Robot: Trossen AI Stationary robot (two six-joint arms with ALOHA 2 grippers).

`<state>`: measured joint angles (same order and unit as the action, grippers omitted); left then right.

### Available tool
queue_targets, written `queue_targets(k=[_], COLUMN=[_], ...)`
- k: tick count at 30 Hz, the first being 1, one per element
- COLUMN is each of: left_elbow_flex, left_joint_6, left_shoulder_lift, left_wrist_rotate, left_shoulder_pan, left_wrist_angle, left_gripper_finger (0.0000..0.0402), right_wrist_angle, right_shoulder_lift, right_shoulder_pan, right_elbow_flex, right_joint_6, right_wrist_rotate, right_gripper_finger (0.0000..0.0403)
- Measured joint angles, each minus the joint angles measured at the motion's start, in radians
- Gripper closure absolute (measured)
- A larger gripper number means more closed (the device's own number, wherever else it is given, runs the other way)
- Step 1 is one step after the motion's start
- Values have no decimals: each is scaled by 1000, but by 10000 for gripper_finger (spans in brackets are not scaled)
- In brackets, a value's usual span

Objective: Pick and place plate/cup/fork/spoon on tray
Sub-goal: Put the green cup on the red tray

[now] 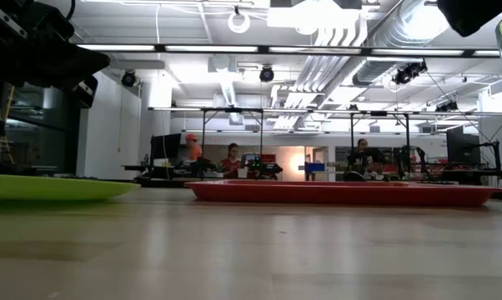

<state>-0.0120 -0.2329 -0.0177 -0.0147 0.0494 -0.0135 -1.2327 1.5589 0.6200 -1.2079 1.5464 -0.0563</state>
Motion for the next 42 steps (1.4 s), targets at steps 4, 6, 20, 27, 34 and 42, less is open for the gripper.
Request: queue_targets(k=[4, 6, 20, 27, 34, 42], left_elbow_flex=[0, 0, 0, 0, 0, 0], left_joint_6=[0, 0, 0, 0, 0, 0], left_shoulder_lift=[0, 0, 0, 0, 0, 0], left_wrist_rotate=[0, 0, 0, 0, 0, 0], left_shoulder_pan=[0, 0, 0, 0, 0, 0], left_wrist_angle=[0, 0, 0, 0, 0, 0], left_gripper_finger=[401, 401, 401, 401, 401, 401], right_wrist_angle=[-6, -13, -73, 105, -30, -313], right_shoulder_lift=[6, 6, -153, -349, -275, 103], right_shoulder_pan=[-16, -19, -98, -396, -871, -1181], right_elbow_flex=[0, 0, -23, -49, -311, -608], right_joint_6=[-2, -2, -190, -475, -859, -1144], right_wrist_rotate=[0, 0, -10, 28, 195, 334], right_gripper_finger=[186, 191, 389, 397, 401, 402])
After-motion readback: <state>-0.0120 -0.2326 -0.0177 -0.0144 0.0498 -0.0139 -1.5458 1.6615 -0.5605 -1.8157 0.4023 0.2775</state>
